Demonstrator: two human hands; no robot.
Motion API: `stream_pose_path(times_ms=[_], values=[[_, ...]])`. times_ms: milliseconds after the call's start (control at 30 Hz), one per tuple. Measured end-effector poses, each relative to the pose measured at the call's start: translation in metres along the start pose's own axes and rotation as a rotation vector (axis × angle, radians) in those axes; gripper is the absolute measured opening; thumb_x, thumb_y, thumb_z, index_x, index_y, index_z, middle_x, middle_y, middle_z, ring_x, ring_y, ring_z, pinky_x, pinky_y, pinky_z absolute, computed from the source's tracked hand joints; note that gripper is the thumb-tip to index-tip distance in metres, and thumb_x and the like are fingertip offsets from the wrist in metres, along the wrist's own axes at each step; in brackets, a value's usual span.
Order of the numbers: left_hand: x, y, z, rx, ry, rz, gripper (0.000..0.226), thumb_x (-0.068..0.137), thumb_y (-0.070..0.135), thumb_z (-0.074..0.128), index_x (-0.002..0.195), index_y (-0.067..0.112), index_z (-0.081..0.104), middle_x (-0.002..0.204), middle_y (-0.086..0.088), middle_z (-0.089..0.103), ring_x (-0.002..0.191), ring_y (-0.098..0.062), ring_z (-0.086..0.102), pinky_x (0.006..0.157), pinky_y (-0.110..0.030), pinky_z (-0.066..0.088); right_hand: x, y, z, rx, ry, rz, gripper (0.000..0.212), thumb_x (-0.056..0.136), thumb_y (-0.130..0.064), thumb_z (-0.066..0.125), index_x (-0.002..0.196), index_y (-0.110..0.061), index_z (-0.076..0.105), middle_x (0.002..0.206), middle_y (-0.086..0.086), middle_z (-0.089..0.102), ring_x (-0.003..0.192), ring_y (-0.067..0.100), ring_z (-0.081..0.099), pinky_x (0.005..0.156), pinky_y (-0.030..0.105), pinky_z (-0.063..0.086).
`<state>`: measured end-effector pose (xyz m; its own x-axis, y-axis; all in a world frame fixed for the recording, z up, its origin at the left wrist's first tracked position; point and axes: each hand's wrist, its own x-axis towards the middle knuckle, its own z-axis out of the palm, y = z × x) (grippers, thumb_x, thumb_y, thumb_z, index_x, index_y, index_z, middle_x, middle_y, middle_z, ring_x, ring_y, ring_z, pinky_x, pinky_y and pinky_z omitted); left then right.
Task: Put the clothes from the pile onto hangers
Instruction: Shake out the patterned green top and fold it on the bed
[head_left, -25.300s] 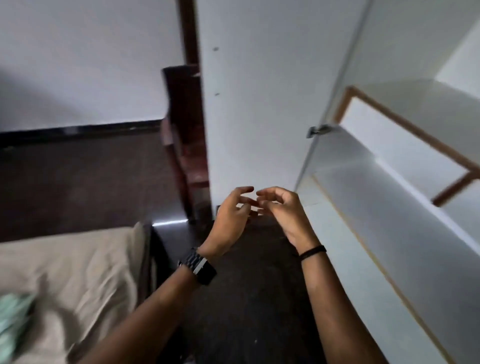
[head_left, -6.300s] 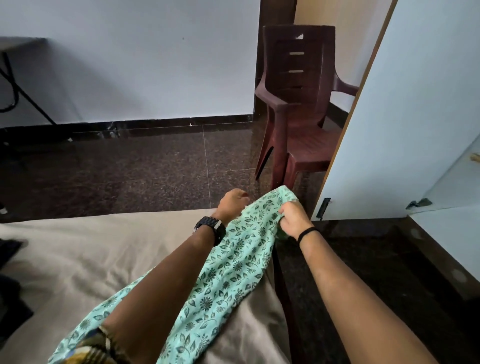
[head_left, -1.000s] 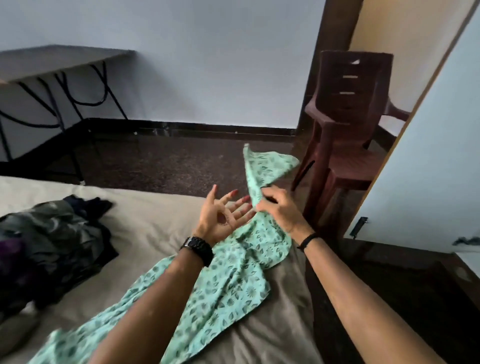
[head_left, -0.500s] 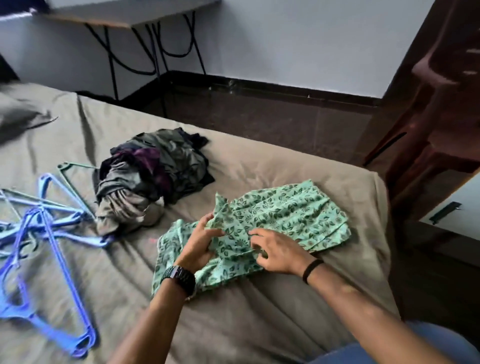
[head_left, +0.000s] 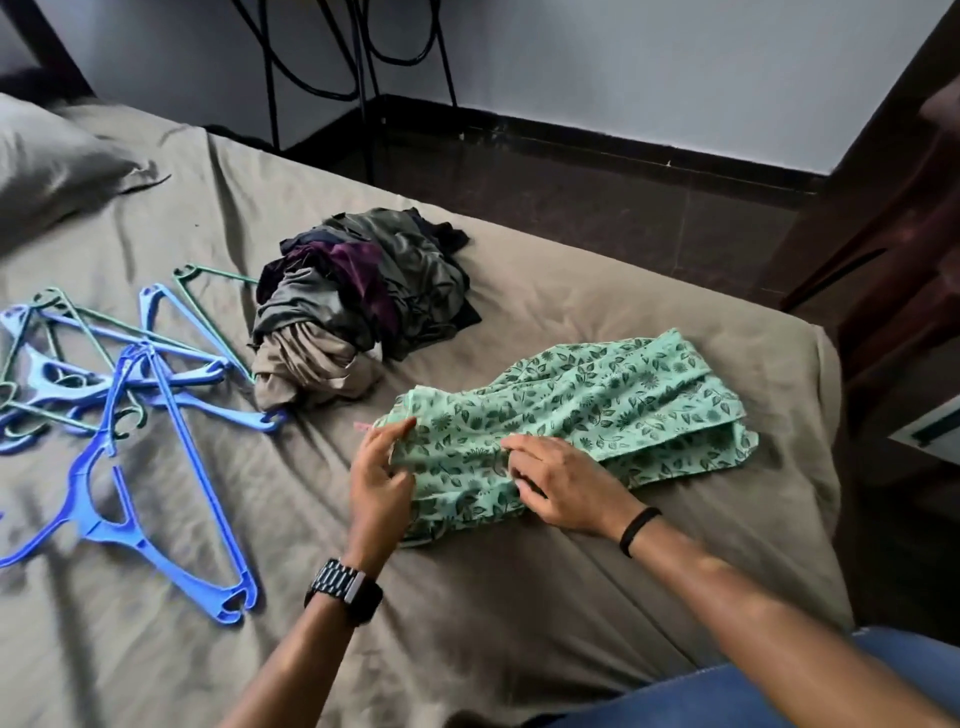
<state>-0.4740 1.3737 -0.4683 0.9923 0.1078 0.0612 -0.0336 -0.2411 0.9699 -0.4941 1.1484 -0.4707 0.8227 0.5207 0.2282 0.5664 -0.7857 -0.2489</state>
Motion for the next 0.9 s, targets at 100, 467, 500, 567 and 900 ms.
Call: stream_pose_path(times_ms=[100, 467, 500, 567, 900], values=[[-0.021, -0.021, -0.007, 0.095, -0.009, -0.169, 0.032, 0.084, -0.008, 0.054, 0.099, 0.017, 0.066, 0.093, -0.006, 0.067, 0.066, -0.014, 0.061, 0.048, -0.016, 0.045, -0.005, -0.001, 0.006, 0.004, -0.130, 0.000, 0.010, 0.088, -0.019, 0.058, 0.083, -0.011, 0.057, 0.127, 0.011, 0.059, 0.109, 0.023, 0.060, 0.097, 0.032, 0.047], [0.034, 0.005, 0.004, 0.012, -0.348, -0.272, 0.041, 0.081, -0.007, 0.066, 0.117, 0.013, 0.062, 0.096, -0.008, 0.063, 0.059, -0.009, 0.062, 0.050, -0.024, 0.053, -0.004, 0.023, -0.003, 0.039, -0.075, 0.340, 0.019, 0.091, -0.016, 0.052, 0.109, -0.012, 0.058, 0.105, 0.003, 0.044, 0.097, 0.017, 0.050, 0.076, 0.030, 0.051], [0.034, 0.005, 0.003, -0.043, -0.369, -0.294, 0.050, 0.080, -0.013, 0.062, 0.123, 0.014, 0.059, 0.099, -0.008, 0.063, 0.059, -0.009, 0.060, 0.050, -0.022, 0.052, -0.007, 0.025, -0.002, 0.031, -0.107, 0.349, 0.022, 0.092, -0.016, 0.051, 0.112, -0.012, 0.057, 0.107, 0.003, 0.044, 0.098, 0.017, 0.049, 0.077, 0.029, 0.050], [0.031, -0.001, -0.002, -0.109, -0.312, -0.266, 0.060, 0.081, -0.017, 0.057, 0.130, 0.017, 0.054, 0.112, -0.006, 0.058, 0.070, -0.011, 0.060, 0.059, -0.024, 0.053, -0.012, 0.026, -0.001, 0.039, -0.131, 0.354, 0.026, 0.092, -0.016, 0.050, 0.118, -0.013, 0.056, 0.108, 0.004, 0.045, 0.097, 0.015, 0.046, 0.076, 0.025, 0.046], [0.015, 0.015, 0.036, 0.991, -0.102, 0.229, 0.063, 0.078, 0.006, 0.055, 0.139, 0.012, 0.042, 0.151, -0.017, 0.029, 0.132, -0.036, 0.035, 0.111, -0.050, 0.026, -0.004, 0.042, -0.011, 0.228, -0.093, 0.461, 0.025, 0.094, -0.017, 0.051, 0.119, -0.016, 0.056, 0.111, 0.000, 0.050, 0.085, 0.013, 0.057, 0.069, 0.022, 0.049]])
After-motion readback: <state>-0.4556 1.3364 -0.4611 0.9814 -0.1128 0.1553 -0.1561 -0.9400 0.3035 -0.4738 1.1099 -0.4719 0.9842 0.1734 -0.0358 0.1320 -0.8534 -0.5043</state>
